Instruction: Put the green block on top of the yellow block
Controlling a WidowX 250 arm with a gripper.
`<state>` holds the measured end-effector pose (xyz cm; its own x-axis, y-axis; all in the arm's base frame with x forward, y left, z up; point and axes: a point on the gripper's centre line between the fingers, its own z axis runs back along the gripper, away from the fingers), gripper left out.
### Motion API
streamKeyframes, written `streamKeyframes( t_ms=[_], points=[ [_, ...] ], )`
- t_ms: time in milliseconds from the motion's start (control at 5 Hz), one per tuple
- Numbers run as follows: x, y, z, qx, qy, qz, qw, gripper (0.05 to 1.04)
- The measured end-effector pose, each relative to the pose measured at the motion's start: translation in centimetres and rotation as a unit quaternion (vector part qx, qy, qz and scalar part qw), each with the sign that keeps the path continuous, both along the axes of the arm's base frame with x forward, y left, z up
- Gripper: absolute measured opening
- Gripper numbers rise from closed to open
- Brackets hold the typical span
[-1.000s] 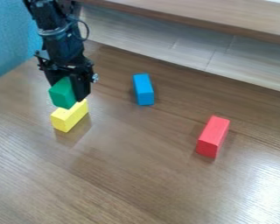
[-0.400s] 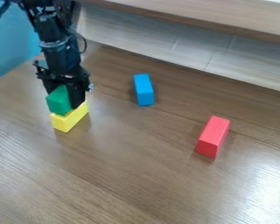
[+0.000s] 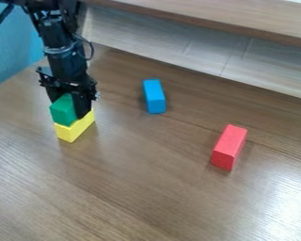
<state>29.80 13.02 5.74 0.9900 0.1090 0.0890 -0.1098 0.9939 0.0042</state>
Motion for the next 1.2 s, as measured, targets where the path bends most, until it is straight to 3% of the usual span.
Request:
streamKeyframes(
  t_ms=[200, 600, 800, 1200],
  points=[
    [-0.2, -0.1, -0.1, -0.003, 0.009, 0.001, 1.0, 0.956],
    [-0.2, -0.6, 0.3, -0.02, 0.005, -0.006, 0.9998, 0.999],
    [0.3, -0.4, 2.5, -0.02, -0.02, -0.003, 0.9996, 0.999],
    [0.8, 0.1, 4.7, -0.013, -0.036, 0.003, 0.9993, 0.999]
  ],
)
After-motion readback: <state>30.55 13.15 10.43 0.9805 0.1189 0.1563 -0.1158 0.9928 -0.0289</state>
